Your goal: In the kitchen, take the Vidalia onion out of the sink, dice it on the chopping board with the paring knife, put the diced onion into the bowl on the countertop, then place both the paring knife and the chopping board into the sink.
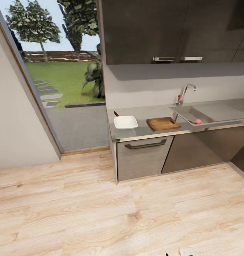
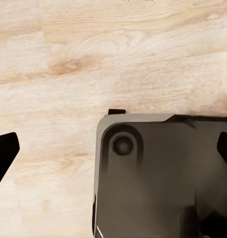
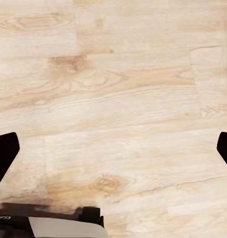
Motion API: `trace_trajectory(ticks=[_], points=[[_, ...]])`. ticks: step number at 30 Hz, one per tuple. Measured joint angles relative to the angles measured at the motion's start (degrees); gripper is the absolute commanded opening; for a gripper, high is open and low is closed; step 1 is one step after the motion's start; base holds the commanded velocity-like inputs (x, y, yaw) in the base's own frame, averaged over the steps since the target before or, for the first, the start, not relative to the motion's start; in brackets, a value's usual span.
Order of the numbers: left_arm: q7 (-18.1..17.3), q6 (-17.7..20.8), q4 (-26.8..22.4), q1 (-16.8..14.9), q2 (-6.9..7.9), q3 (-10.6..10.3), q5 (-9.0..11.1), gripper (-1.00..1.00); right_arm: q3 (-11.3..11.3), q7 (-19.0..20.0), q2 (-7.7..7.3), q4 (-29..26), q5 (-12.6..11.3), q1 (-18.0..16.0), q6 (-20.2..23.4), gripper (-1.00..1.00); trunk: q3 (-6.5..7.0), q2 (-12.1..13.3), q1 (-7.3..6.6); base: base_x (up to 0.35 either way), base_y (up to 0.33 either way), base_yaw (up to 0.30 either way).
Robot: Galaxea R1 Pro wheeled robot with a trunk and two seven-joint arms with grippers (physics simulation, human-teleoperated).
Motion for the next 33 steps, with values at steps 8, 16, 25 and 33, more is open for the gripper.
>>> trace_trajectory(ticks=[8,16,25,33], points=[[-0.3,0.6,0.6,-1.1,-0.61,-0.2,0.1,1.0,0.0,0.3,0.57,-2.0,-0.1,0.0,-0.1,1.0,0.0,0.0,0.0,0.0,0.0,0.0],[-0.1,-3.2,4.1,-1.1,-0.47,-0.1,0.1,1.0,-0.1,0.3,0.47,-1.5,-3.7,0.0,-0.1,1.0,0.0,0.0,-0.01,0.0,-0.082,0.0],[0.0,-3.7,4.7,-1.1,-0.48,-0.1,0.1,1.0,0.1,0.0,0.55,-1.4,-4.5,0.0,-0.1,1.0,0.22,0.0,-0.01,0.0,-0.313,-0.141],[0.0,-3.9,4.7,-1.1,-0.48,-0.1,0.1,1.0,0.1,-0.1,0.56,-1.4,-4.5,0.0,-0.1,1.0,0.29,0.0,-0.01,0.0,-0.321,-0.029]])
